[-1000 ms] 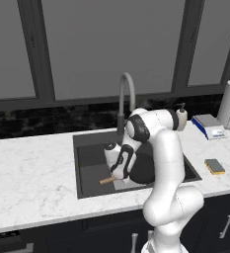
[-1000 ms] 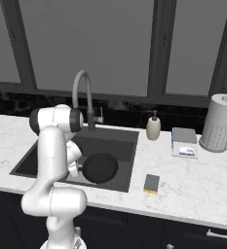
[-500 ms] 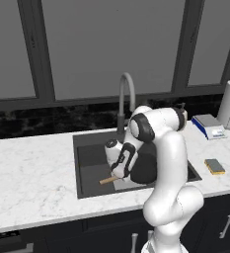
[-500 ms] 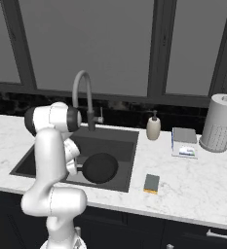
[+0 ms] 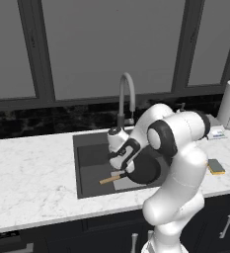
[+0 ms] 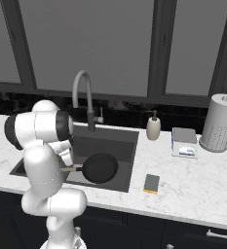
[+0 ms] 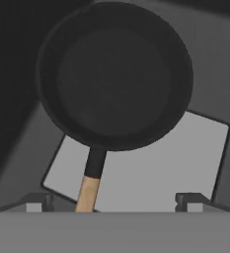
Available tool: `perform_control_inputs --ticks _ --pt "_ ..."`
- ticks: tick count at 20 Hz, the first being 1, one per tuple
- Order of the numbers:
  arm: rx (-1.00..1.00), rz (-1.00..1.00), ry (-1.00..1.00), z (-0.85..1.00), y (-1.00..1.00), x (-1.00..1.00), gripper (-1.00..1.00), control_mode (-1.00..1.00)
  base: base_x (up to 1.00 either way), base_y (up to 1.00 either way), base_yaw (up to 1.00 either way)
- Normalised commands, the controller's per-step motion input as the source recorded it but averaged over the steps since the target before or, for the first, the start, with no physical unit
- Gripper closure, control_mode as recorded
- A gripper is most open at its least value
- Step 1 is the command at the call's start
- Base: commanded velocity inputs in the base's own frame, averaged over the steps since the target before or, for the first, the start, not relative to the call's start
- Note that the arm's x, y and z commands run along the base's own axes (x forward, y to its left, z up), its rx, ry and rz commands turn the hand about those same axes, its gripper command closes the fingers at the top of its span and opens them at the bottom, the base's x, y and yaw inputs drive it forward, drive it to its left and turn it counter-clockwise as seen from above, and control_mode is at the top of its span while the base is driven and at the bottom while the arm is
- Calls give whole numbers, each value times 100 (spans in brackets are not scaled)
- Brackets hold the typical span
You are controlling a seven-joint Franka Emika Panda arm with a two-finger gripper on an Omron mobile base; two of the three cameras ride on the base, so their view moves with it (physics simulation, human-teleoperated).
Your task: Pick the pan and sponge and place them into the sink. Then turn on the water.
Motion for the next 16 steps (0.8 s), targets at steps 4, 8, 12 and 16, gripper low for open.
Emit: perform_control_inputs --ticks 4,8,12,16 --pt "0 0 0 100 -1 -46 -100 -100 0 0 0" --pt "0 2 3 100 -8 -70 -100 -100 0 0 0" --pt "0 12 7 100 -16 -66 -100 -100 0 0 0" --pt "0 23 19 80 -16 -44 -100 -100 0 0 0"
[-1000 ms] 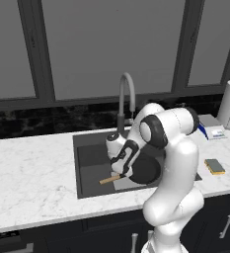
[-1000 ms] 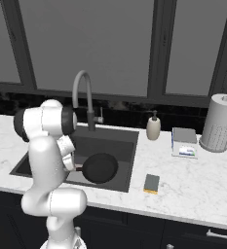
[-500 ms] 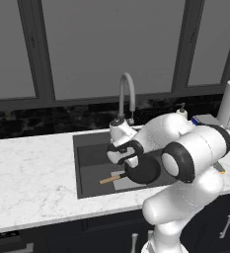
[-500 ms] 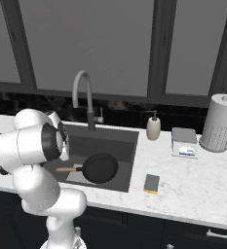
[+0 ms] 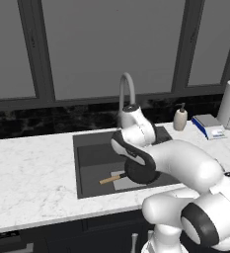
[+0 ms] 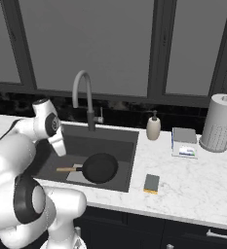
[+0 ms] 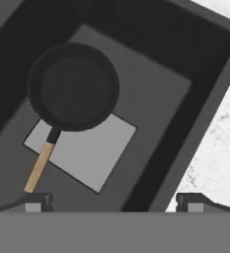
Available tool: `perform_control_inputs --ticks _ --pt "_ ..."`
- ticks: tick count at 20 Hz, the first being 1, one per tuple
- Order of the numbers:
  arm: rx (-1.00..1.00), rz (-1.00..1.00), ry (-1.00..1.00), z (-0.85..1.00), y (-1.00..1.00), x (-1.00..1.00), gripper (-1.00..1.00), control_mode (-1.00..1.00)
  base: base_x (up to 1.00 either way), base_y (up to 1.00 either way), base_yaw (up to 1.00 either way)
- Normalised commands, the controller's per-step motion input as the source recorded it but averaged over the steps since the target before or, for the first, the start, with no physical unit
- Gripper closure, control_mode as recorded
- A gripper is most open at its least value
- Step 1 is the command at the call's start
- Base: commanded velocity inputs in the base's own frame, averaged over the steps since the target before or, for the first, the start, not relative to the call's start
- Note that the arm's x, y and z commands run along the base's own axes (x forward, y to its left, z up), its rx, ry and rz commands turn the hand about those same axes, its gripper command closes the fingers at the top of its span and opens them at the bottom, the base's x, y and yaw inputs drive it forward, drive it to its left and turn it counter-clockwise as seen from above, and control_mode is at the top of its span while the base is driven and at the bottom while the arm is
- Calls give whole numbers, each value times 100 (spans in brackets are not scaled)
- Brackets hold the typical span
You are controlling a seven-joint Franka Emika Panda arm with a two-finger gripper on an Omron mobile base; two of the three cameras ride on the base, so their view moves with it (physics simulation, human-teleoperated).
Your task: Pick the pan and sponge and place them into the sink. Then turn on the water.
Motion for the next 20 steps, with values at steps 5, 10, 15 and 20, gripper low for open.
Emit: perform_control_inputs --ticks 5,10,15,20 --pt "1 21 27 35 -18 -12 -100 -100 0 0 0" --pt "13 16 15 7 -35 0 -100 -100 0 0 0" --pt "1 23 17 7 -57 0 -100 -100 0 0 0" --pt "0 21 15 0 -61 -2 -100 -100 0 0 0"
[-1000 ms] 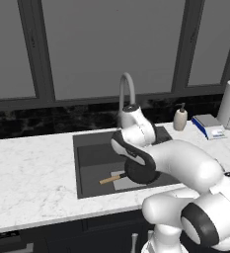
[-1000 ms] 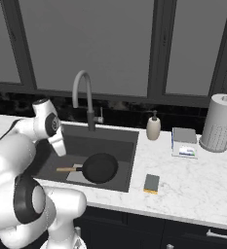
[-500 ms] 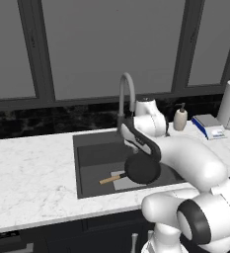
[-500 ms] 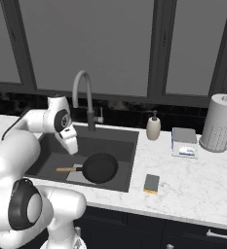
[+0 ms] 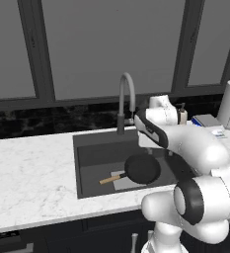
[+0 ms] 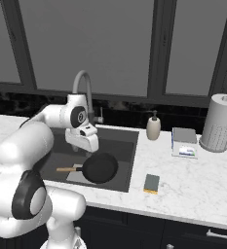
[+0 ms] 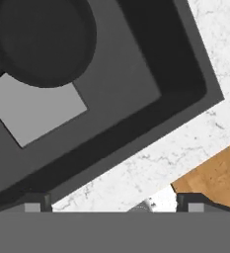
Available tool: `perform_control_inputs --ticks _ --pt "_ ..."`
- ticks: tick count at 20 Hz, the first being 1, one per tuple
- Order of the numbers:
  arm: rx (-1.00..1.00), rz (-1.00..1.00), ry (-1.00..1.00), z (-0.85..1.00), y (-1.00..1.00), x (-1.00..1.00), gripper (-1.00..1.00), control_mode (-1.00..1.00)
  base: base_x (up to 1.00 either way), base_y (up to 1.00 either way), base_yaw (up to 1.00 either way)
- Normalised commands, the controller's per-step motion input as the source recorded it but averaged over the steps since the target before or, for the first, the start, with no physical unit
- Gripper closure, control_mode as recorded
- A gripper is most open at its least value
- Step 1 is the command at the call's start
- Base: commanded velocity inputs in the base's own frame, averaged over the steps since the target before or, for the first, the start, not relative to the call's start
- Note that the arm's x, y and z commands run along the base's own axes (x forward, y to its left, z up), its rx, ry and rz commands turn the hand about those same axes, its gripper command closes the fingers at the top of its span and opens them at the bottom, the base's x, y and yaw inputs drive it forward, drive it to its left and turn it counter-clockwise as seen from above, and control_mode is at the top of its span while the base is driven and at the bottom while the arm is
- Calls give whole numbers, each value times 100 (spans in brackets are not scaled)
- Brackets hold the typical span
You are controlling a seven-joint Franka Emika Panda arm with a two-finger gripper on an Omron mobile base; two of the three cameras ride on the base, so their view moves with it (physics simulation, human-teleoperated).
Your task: Pick the pan and sponge and place them into the sink. Then turn on the water.
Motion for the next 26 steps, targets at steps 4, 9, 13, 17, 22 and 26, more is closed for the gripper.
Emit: perform_control_inputs --ticks 4,9,13,17,22,26 --pt "0 17 15 0 -68 -8 -100 -100 0 0 0" --pt "3 11 6 0 -78 -16 -100 -100 0 0 0" --pt "11 10 0 0 -79 -18 -100 -100 0 0 0" --pt "17 6 -4 0 -74 -8 -100 -100 0 0 0" --pt "11 8 -2 0 -52 -6 -100 -100 0 0 0" --pt "3 9 0 -1 -27 -1 -100 -100 0 0 0"
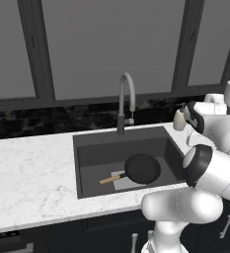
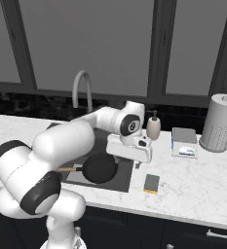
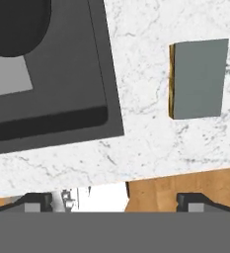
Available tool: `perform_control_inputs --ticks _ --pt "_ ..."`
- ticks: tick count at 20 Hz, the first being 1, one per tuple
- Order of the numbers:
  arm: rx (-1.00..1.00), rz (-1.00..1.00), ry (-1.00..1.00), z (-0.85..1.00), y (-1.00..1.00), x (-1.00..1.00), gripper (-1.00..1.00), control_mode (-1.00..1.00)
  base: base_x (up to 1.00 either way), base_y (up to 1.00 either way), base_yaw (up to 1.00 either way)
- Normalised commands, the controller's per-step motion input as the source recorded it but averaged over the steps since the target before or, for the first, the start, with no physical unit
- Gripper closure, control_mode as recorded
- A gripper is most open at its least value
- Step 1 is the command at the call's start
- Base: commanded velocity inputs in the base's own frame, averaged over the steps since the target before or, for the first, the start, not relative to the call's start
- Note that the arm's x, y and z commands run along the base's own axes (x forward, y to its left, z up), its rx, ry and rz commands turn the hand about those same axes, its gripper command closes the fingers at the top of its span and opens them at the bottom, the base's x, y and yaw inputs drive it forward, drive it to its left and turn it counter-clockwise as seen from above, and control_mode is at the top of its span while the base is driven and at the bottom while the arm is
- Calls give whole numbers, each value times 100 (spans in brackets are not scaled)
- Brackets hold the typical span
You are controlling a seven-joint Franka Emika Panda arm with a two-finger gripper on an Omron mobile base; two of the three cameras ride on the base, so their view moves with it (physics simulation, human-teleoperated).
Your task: Pick the pan and sponge and place them into the sink. Then turn on the water.
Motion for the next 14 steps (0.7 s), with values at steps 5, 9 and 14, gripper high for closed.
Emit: perform_control_inputs --ticks 5,9,14 --pt "0 12 0 -8 -22 0 -100 -100 0 0 0" --pt "0 15 -7 -23 -36 0 -100 -100 0 0 0" --pt "1 5 -11 -18 -44 1 -100 -100 0 0 0"
